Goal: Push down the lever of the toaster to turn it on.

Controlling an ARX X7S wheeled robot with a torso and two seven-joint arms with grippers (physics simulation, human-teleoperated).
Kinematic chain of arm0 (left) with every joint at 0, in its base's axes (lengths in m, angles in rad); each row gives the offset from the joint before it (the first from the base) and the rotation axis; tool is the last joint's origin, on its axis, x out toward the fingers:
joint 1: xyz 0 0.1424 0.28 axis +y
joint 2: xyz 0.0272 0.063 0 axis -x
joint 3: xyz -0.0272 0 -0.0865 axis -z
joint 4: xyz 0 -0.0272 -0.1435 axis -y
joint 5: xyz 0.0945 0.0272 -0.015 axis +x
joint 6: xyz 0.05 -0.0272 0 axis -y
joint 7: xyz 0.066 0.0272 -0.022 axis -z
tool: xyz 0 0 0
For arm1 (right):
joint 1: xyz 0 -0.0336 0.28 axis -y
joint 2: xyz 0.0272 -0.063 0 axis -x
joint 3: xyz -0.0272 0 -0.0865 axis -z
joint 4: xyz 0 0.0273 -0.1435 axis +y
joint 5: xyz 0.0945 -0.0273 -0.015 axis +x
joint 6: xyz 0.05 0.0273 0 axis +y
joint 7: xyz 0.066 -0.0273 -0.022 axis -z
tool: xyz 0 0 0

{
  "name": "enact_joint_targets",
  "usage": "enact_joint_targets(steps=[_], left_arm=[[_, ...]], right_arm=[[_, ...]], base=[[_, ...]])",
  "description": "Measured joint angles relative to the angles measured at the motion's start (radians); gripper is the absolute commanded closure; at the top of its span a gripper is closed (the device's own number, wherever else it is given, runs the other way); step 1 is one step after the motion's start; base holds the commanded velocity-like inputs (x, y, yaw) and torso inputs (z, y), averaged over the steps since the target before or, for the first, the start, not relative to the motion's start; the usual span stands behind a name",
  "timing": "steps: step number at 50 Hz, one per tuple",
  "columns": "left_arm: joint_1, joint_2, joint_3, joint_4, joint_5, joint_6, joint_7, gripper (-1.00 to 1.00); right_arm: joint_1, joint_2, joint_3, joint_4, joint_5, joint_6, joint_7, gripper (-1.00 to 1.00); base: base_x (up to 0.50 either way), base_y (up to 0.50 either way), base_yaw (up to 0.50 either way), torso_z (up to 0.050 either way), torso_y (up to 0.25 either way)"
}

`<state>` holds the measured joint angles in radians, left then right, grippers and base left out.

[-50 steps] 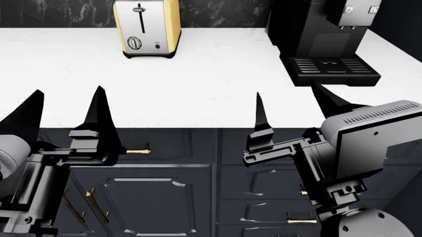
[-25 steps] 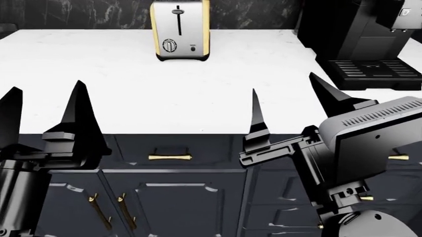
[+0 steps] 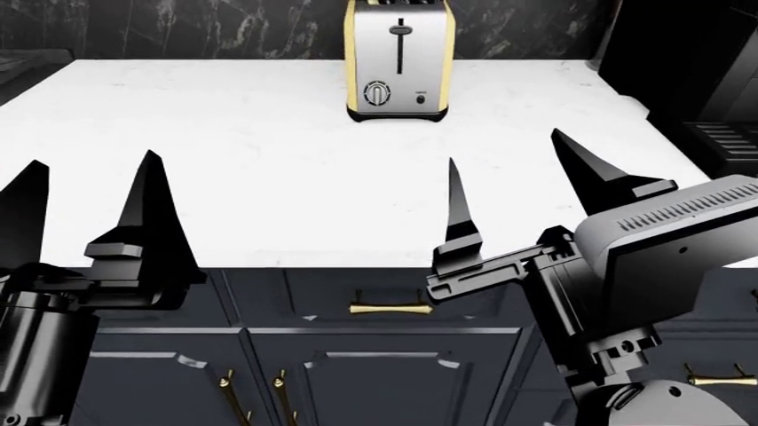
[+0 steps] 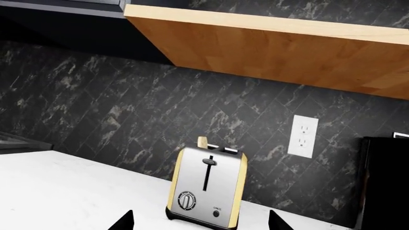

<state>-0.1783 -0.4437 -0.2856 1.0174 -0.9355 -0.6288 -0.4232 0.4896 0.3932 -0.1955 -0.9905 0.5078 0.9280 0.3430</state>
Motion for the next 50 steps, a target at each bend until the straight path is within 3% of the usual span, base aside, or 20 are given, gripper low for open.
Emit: enact_joint_targets(steps=[50], left_arm=[[0.044,-0.024,0.045,-0.032,0.03,0.079,-0.004,-1.0]], right_arm=[[0.02,0.051,-0.07,0.038,0.059,-0.105,0.058,-1.0]], base=[[0.3,0.05,0.0,0.0,0.0]])
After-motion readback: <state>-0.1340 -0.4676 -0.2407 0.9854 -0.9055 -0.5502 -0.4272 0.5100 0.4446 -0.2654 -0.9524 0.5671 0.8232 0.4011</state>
